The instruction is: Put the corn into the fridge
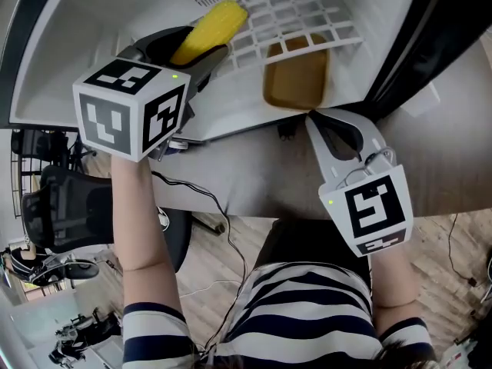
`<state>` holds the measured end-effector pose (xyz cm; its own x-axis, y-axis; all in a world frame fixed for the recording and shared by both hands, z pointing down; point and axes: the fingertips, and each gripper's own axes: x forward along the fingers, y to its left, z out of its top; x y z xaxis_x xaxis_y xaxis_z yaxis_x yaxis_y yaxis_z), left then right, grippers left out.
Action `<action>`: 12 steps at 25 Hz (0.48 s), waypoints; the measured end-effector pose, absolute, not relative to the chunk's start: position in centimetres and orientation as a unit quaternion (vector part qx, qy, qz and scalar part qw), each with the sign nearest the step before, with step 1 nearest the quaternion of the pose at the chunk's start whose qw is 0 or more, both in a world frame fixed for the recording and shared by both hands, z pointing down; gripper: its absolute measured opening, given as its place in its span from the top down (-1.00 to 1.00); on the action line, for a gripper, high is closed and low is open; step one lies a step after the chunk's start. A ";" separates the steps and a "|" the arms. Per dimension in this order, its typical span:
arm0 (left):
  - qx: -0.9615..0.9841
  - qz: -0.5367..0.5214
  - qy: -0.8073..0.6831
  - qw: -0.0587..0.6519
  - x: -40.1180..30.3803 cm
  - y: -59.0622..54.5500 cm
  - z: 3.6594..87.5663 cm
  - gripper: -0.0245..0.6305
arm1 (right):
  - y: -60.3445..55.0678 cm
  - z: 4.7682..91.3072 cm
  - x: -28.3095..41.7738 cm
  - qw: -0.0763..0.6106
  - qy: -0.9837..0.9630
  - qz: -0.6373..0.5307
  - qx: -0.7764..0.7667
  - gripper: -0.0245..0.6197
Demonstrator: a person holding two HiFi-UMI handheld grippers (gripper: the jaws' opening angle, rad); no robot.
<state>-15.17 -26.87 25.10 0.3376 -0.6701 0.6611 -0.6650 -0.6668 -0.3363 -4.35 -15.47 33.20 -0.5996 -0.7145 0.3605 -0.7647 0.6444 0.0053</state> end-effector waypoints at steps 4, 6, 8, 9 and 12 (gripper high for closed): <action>-0.820 -0.400 0.410 0.000 -15.3 -27.1 25.5 0.93 | -15.5 33.4 -4.1 0.163 -0.890 0.080 0.418 0.93; -0.822 -0.393 0.412 0.001 -15.3 -27.3 25.5 0.93 | -15.6 33.5 -3.9 0.164 -0.889 0.082 0.419 0.93; -0.820 -0.394 0.415 0.016 -15.4 -27.4 25.5 0.93 | -15.6 33.6 -3.8 0.165 -0.889 0.084 0.419 0.93; -0.818 -0.397 0.415 0.027 -15.5 -27.4 25.4 0.93 | -15.7 33.6 -3.8 0.166 -0.889 0.084 0.418 0.93; -0.814 -0.403 0.416 0.047 -15.6 -27.3 25.3 0.93 | -15.8 33.5 -3.8 0.163 -0.889 0.084 0.419 0.93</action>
<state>-15.56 -27.29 25.33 0.3296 -0.7145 0.6171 -0.6391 -0.6499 -0.4112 -3.79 -15.79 33.52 -0.5960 -0.7174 0.3607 -0.7723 0.6352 -0.0127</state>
